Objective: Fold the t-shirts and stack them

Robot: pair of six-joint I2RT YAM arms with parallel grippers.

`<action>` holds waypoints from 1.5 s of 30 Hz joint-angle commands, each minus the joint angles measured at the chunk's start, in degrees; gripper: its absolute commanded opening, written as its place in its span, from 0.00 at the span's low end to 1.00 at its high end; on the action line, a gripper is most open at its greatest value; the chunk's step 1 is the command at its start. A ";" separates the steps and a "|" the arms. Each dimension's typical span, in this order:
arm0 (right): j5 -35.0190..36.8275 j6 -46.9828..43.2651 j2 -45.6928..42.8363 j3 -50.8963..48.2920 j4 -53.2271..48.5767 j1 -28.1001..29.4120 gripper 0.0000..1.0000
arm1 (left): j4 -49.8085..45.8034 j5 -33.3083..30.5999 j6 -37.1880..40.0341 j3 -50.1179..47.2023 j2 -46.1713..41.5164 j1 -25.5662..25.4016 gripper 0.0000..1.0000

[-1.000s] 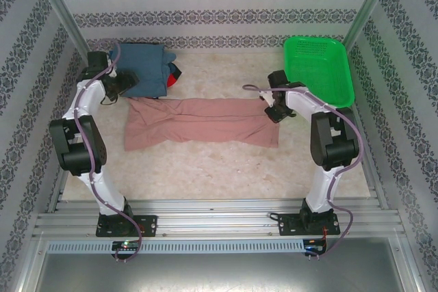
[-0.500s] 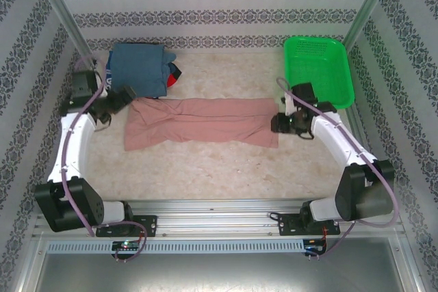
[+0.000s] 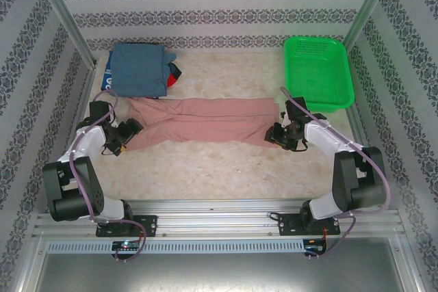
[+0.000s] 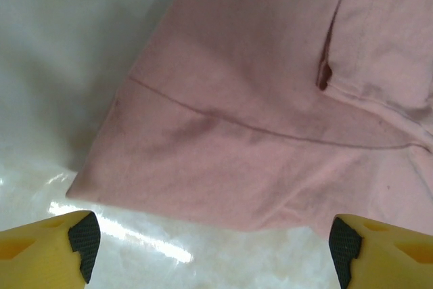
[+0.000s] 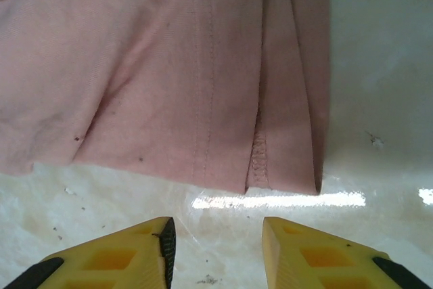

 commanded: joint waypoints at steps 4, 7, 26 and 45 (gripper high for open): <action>2.87 2.75 4.26 0.18 2.73 1.46 0.40 | 12.26 1.93 -3.26 -3.90 3.09 0.73 0.86; 3.36 2.68 6.03 1.17 3.02 2.04 0.39 | 14.85 2.37 -4.05 -4.00 4.40 0.73 0.80; 3.89 1.63 7.21 3.69 1.17 2.08 0.27 | 13.79 1.23 -1.07 -3.17 5.46 0.73 0.24; 3.91 -1.56 7.00 4.10 -1.31 -0.83 0.00 | 9.70 -1.07 1.27 -1.61 4.62 1.30 0.00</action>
